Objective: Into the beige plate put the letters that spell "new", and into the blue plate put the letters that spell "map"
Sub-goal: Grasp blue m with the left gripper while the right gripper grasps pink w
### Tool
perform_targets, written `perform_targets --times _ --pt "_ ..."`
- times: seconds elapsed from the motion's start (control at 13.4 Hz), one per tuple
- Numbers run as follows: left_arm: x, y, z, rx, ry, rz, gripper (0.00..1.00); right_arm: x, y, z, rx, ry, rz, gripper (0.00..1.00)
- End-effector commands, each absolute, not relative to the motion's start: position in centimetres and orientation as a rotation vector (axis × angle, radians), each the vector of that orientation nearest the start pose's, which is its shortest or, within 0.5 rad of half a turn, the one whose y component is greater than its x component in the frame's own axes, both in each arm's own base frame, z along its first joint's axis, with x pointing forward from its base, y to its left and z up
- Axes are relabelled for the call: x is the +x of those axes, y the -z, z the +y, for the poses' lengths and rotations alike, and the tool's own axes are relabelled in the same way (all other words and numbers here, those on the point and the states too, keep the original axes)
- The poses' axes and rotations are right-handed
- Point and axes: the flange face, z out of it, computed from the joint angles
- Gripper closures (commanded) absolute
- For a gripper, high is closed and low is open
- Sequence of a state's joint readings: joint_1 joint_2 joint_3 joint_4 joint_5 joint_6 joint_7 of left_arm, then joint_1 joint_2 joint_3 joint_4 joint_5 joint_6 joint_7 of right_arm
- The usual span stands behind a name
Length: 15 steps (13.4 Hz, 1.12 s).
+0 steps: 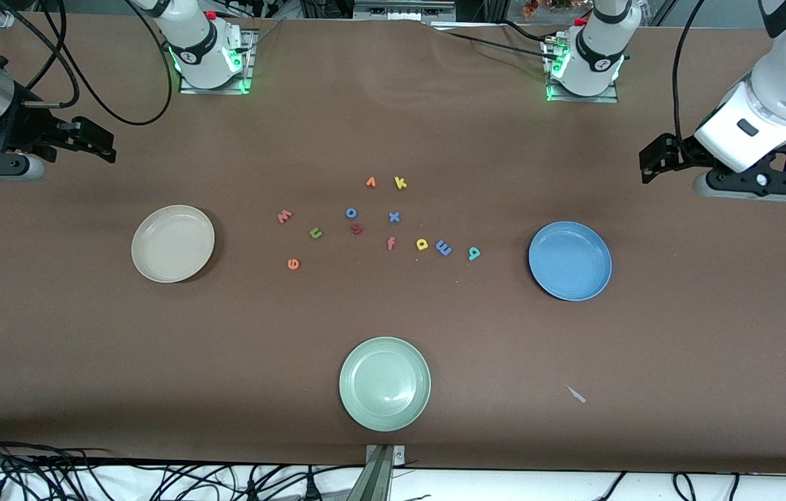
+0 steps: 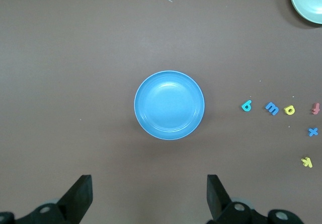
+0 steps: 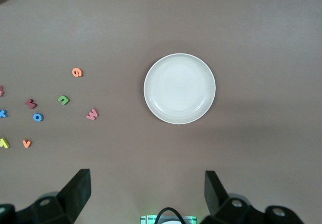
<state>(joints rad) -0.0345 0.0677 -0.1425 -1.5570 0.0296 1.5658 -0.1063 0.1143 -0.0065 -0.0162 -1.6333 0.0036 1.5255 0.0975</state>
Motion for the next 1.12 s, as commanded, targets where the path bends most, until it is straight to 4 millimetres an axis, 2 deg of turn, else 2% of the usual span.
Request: perform_targets --times 0.0,0.3,0.45,0.6,0.9,1.05 --pt "57.7 -59.1 -11.0 -3.089 -0.097 0.182 0.00 53.9 -60.1 5.2 -3.158 -0.143 -0.002 0.00" --pt "58.4 -56.9 -11.9 -3.090 -0.157 0.198 0.00 54.0 -59.9 5.4 -3.158 -0.148 -0.012 0.00" --pt "58.2 -56.8 -13.4 -3.094 -0.155 0.224 0.00 54.1 -59.9 5.4 -3.158 -0.148 -0.019 0.00" --pt "58.6 -55.9 -13.8 -3.096 -0.165 0.220 0.00 54.1 -59.9 5.4 -3.158 -0.148 -0.019 0.00" --pt "60.2 -51.5 -16.9 -3.109 -0.219 0.070 0.00 54.2 -59.7 5.4 -3.157 -0.153 -0.027 0.00" --pt "61.1 -48.6 -17.5 -3.098 -0.268 -0.096 0.00 54.4 -59.4 5.4 -3.158 -0.163 -0.029 0.00"
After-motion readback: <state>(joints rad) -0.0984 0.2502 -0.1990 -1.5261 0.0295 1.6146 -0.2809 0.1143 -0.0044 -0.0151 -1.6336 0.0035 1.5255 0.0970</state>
